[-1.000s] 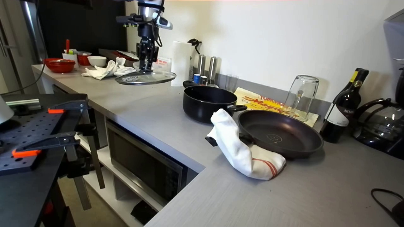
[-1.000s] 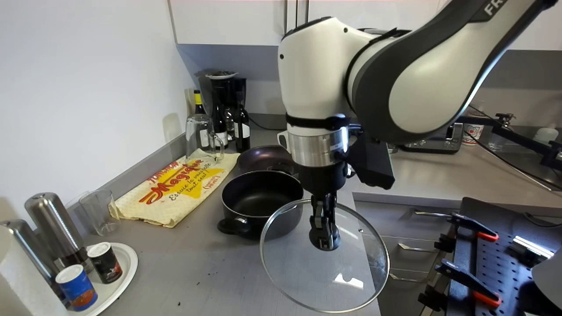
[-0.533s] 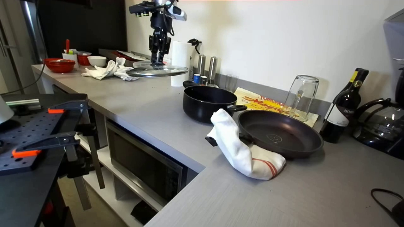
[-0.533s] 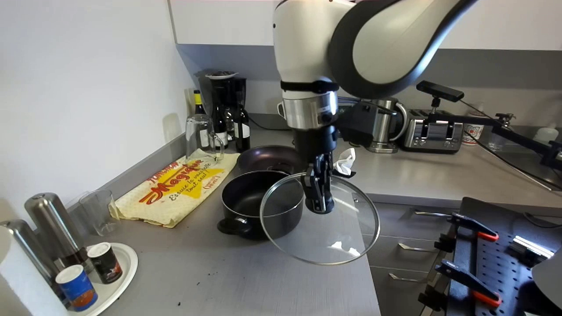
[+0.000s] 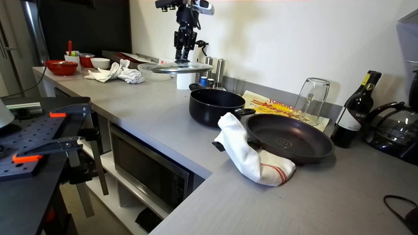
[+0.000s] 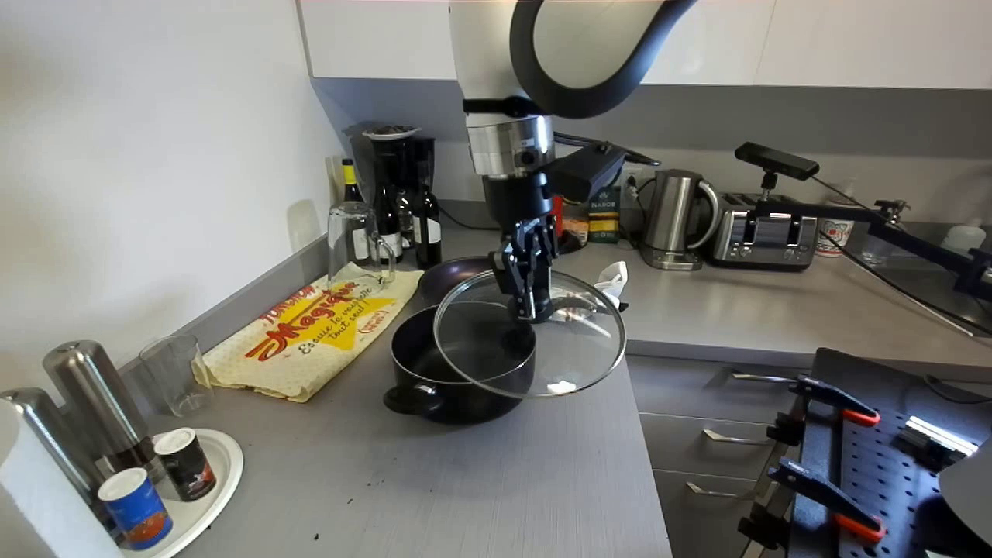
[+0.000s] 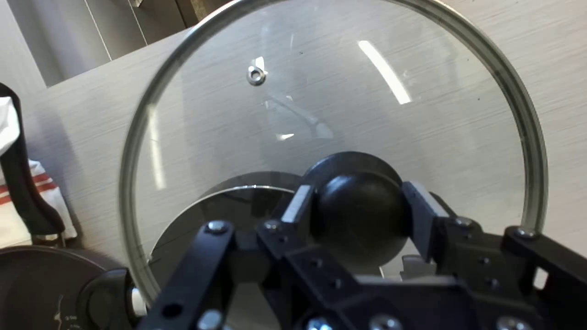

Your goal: Put the glass lid on the black pot.

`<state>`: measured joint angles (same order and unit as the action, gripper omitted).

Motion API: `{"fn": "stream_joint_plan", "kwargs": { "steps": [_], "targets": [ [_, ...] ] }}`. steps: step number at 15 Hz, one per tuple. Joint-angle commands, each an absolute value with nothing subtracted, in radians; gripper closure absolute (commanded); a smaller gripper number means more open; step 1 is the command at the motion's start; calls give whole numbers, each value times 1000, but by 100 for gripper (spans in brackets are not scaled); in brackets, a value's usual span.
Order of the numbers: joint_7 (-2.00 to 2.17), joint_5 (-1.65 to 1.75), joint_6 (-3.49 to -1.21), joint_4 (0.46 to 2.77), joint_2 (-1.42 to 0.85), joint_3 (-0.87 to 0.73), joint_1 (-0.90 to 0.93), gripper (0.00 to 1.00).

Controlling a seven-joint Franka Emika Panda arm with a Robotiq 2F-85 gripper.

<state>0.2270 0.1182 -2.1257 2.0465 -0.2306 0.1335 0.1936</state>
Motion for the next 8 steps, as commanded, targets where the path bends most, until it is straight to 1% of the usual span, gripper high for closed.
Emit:
{"fn": "stream_joint_plan", "kwargs": {
  "steps": [1, 8],
  "targets": [
    [185, 110, -2048, 1891, -315, 122, 183, 74],
    [109, 96, -1967, 1672, -474, 100, 157, 74]
  ]
}}
